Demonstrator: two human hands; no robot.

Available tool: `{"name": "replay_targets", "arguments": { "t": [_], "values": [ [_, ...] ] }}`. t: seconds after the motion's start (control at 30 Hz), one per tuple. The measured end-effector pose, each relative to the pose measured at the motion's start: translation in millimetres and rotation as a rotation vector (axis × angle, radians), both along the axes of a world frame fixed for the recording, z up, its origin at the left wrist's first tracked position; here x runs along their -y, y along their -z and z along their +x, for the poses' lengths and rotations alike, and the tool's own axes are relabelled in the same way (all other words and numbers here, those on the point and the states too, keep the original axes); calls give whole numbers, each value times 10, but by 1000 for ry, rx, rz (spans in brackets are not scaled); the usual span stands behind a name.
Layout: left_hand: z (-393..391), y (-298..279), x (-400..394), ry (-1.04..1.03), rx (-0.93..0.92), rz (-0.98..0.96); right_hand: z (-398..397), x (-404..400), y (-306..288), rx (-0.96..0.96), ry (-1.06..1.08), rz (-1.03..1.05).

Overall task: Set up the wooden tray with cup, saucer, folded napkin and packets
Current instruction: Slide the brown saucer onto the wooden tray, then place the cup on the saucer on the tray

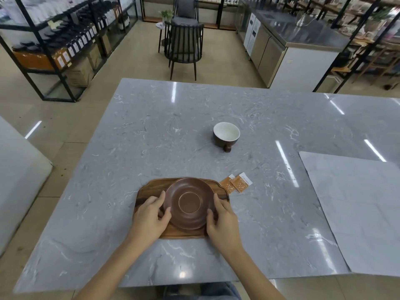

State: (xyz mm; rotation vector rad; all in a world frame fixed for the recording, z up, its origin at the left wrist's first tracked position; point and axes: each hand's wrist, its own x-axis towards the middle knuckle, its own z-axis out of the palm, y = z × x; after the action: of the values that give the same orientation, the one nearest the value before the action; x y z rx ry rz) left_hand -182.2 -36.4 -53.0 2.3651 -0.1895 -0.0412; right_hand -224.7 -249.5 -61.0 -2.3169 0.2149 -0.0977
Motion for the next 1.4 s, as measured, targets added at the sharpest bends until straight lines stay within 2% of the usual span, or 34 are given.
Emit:
{"name": "replay_targets", "arguments": {
  "t": [0.6,0.73,0.93,1.2,1.4],
  "values": [
    [104,52,-72,21,-29,-31,23,39,31,39,10,14],
    [246,-19,-113,-68,14,33,72,118,-16,84,46,9],
    [855,-201,-145,12,83,13,425,438,-195,139,145,-4],
    [1743,-563,258,213,-34,-5,989,903,-393,92,222,-25],
    [2244,-637,676,280,-136,-38,1350,1075,-366,47,231,11]
  ]
}}
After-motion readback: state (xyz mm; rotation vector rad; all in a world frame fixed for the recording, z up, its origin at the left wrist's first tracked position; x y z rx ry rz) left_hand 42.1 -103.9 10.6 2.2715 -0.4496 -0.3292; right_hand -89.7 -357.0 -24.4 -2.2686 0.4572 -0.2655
